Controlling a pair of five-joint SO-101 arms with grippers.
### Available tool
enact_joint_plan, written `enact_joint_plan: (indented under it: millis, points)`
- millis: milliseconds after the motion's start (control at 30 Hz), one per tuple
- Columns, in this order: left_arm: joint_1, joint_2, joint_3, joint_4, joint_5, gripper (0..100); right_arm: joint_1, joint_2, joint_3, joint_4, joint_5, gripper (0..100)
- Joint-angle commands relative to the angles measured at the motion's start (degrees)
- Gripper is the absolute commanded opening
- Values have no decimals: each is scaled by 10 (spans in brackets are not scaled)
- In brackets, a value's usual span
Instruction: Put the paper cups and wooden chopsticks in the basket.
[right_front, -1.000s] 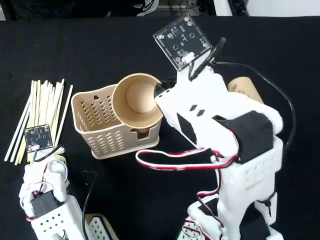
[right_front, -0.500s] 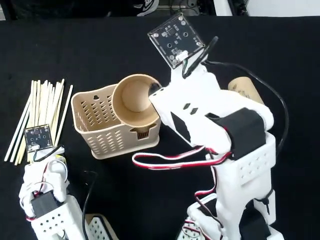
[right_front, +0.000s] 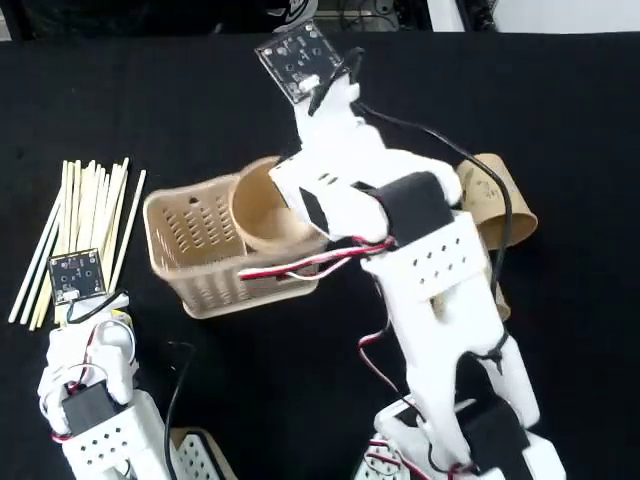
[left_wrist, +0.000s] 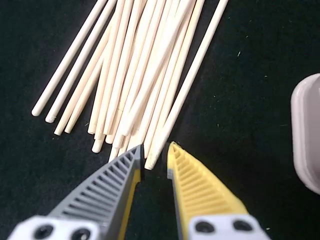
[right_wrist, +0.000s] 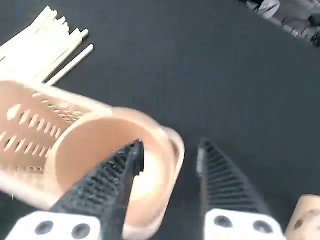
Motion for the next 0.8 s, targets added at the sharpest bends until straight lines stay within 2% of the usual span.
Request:
enact_joint_plan:
  millis: [0,167,267,400,567,767]
  points:
    - [7,-4,5,-10,-2,102,-3,-18,-42,-4,4,208]
    - [5,-4,5,-10,-2,102,7,-52,-124,25,4,208]
    - [5,-4,5,-10,-2,102,64,-69,-165,96,40,208]
    - [5,-4,5,-10,-2,102,149,-87,-141,217,188,208]
    - [6,-4,5,-10,-2,102,305,-193,73,210,404,212]
    - [5,-4,4,-9,-2,102,456,-429,383,158,675,215]
